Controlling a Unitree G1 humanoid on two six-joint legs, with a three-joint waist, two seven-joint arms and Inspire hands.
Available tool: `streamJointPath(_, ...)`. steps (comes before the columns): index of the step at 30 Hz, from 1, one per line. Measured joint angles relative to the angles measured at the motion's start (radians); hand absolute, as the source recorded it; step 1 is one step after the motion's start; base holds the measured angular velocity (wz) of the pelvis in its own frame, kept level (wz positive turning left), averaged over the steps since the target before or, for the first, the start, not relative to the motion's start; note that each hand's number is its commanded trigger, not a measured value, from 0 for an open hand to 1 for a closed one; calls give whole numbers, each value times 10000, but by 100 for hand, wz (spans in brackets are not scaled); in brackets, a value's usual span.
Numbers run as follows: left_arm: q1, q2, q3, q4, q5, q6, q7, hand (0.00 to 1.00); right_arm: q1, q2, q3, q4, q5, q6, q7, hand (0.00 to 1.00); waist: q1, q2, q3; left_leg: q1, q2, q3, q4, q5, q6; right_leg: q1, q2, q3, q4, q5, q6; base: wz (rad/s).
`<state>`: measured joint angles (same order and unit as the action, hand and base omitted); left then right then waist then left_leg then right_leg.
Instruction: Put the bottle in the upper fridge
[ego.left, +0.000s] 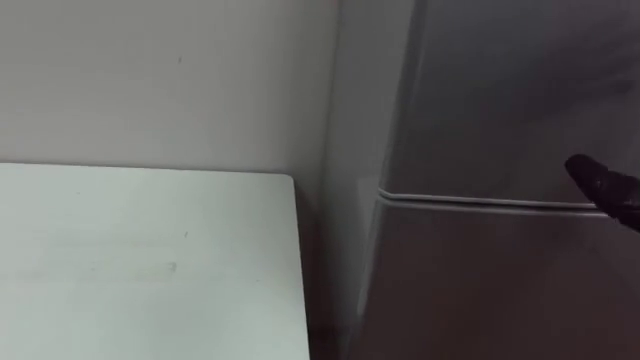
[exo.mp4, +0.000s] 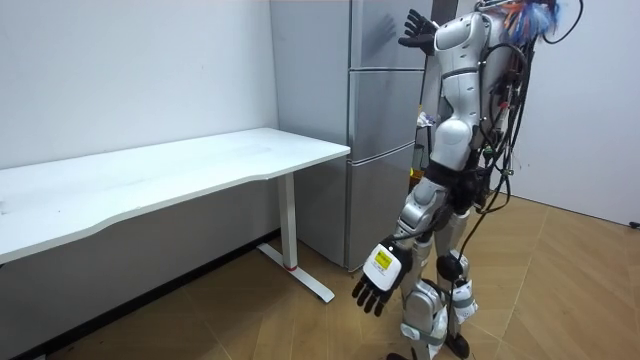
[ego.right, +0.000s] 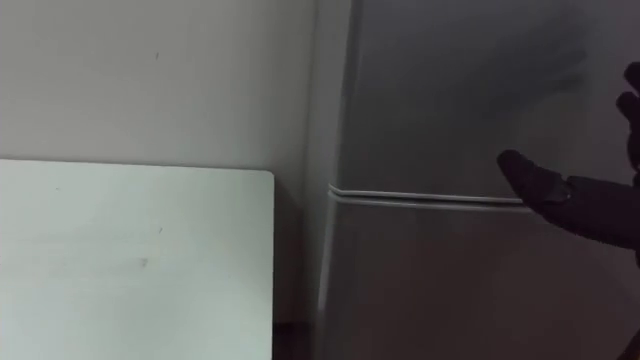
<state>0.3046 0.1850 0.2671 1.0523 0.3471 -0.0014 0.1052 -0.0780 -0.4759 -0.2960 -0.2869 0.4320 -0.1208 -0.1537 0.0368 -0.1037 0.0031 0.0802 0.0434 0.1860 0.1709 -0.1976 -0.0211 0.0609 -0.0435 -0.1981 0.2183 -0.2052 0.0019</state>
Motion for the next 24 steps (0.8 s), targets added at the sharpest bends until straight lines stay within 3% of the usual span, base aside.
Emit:
streamJointPath(7, 18, 10, -12, -80, 184, 113, -103, 0, -100, 7, 121, 227, -108, 128, 267, 0, 406, 100, 50, 145, -22, -194, -13, 0, 0, 215, -1, -81, -147, 5, -4, 6)
streamJointPath(11, 19, 19, -241, -143, 182, 249, -307, 0, -235, 7, 189, 414, -102, 75, 336, 0, 358, 171, 48, 140, -31, -278, 11, 1, 2, 275, -18, -227, -176, 9, -6, 7)
streamJointPath(17, -22, 79, -565, -186, 186, 263, -678, 0, -636, 14, 466, 1009, -187, -139, 319, 0, 254, 206, 50, -12, -18, -299, 191, 1, 4, 277, -14, -268, -152, 54, -21, 2)
streamJointPath(24, -67, 128, -970, -69, 187, 447, -783, 0, -972, 17, 994, 2118, -833, -738, -86, 0, 315, 176, 54, 16, -11, -357, 275, -2, 15, 348, -23, -318, -144, 91, -20, 2)
